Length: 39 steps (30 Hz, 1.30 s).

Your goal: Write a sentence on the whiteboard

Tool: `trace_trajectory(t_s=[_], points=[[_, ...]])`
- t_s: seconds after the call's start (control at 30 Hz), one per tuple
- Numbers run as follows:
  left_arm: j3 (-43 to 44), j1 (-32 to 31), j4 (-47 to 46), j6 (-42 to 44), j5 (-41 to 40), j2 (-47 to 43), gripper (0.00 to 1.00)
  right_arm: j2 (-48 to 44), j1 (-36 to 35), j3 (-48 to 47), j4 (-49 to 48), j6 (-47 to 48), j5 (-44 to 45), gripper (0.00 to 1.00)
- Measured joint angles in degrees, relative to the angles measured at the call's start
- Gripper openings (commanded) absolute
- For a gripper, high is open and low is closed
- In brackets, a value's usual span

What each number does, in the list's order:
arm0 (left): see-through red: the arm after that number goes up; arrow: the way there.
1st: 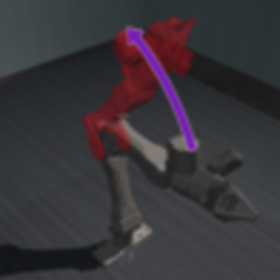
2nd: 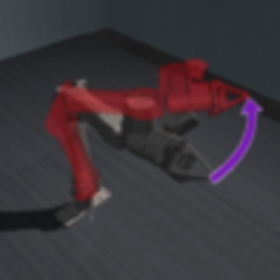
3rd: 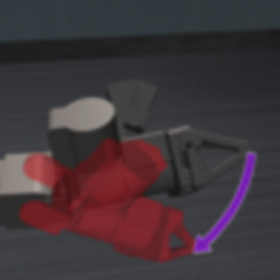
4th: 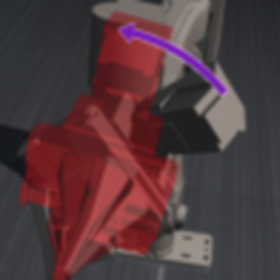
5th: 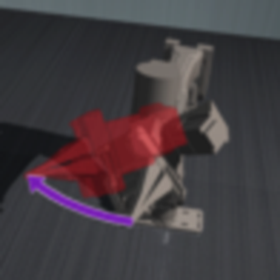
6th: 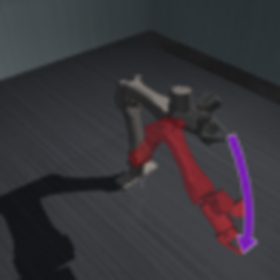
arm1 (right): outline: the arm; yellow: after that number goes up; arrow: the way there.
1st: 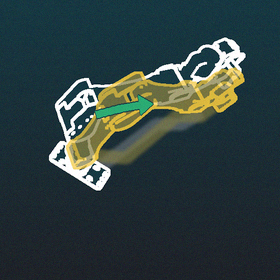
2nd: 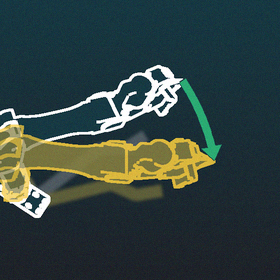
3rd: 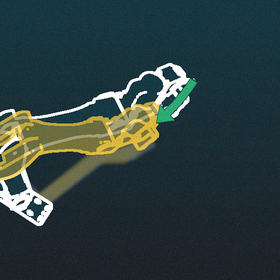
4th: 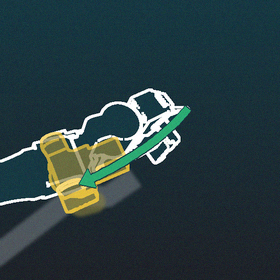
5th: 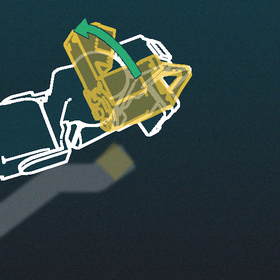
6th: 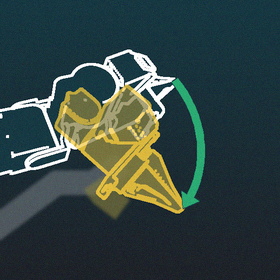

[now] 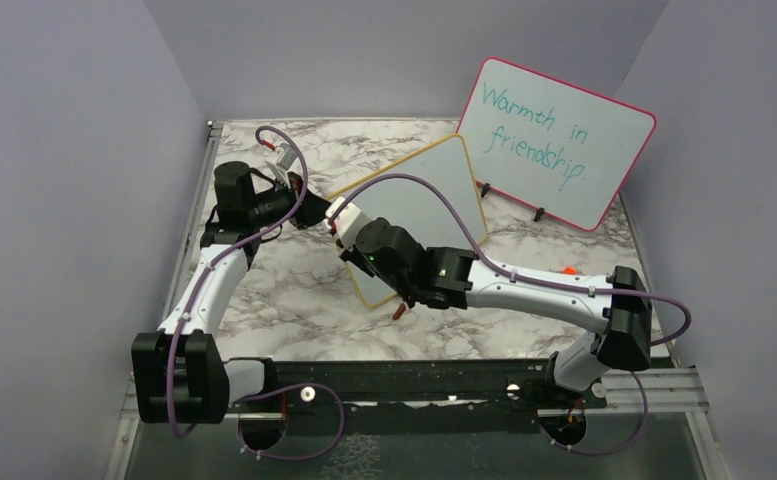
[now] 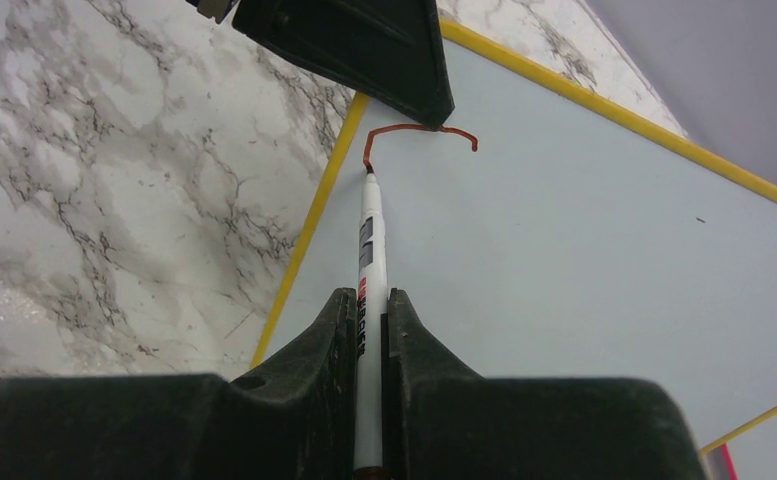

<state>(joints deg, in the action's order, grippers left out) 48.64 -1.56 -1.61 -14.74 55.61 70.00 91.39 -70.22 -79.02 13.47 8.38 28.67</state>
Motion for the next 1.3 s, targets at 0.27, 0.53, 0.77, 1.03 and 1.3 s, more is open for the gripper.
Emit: trace_trajectory(t_s=[0.27, 0.53, 0.77, 1.03, 1.3], points=[[0.1, 0.1, 0.0, 0.0, 0.0, 0.2, 0.0, -0.4, -0.3, 1.3, 0.8, -0.6, 2.1, 0.01], [0.1, 0.1, 0.0, 0.0, 0.0, 0.2, 0.0, -1.2, -0.3, 2.7, 2.0, -1.3, 4.7, 0.01], [0.1, 0.1, 0.0, 0.0, 0.0, 0.2, 0.0, -1.5, -0.3, 3.5, 3.1, -2.0, 6.4, 0.01], [0.1, 0.0, 0.0, 0.0, 0.0, 0.2, 0.0, -1.8, -0.3, 3.9, 4.2, -2.9, 6.3, 0.01], [0.1, 0.0, 0.0, 0.0, 0.0, 0.2, 0.0, -1.8, -0.3, 3.9, 6.6, -3.7, 5.3, 0.01]])
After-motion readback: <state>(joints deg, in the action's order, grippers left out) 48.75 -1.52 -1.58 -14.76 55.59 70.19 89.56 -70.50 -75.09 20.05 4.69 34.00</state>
